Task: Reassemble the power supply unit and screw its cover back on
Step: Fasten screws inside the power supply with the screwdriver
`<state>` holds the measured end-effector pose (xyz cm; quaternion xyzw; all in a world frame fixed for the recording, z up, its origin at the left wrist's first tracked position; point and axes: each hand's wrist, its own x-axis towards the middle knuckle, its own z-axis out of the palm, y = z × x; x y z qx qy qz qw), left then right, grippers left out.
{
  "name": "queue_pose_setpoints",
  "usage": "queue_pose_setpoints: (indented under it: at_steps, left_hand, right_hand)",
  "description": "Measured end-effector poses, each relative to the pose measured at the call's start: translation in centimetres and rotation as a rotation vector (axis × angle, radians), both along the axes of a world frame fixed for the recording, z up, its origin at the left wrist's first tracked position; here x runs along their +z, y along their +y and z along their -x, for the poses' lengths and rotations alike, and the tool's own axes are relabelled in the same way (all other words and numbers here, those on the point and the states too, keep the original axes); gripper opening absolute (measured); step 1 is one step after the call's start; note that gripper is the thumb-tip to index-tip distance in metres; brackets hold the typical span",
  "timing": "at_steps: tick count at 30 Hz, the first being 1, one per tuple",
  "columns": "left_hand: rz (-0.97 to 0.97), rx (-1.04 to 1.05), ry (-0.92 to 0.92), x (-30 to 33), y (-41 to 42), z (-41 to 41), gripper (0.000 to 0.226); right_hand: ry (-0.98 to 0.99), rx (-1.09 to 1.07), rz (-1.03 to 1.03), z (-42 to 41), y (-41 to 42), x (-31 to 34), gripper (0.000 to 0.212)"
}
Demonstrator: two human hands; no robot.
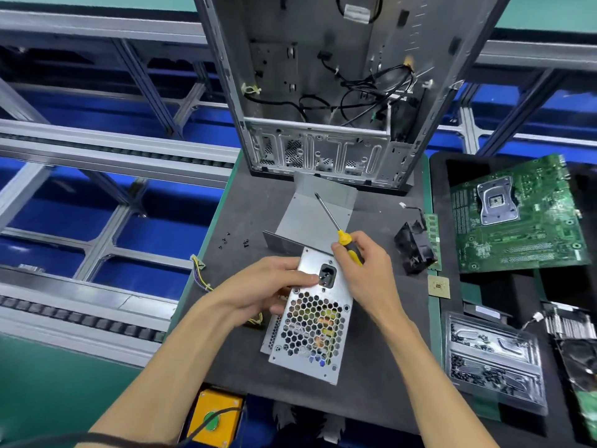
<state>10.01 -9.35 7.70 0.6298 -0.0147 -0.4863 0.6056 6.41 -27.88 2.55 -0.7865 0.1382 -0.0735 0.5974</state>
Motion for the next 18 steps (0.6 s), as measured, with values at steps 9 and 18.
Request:
queue_pose_setpoints:
  at_steps: [9,18]
  left_hand:
    - [-0.027,-0.022,-0.023,-0.1,0.2,0.0,0.026]
    - [-0.004,0.066,-0.167,0.7,2.2,0.6,0.033]
  right_hand:
    - [-0.017,-0.021,0.013,0.0,0.2,0.4,0.029]
    - [-0.053,0.036,0.07,-1.1,1.7,2.2,0.028]
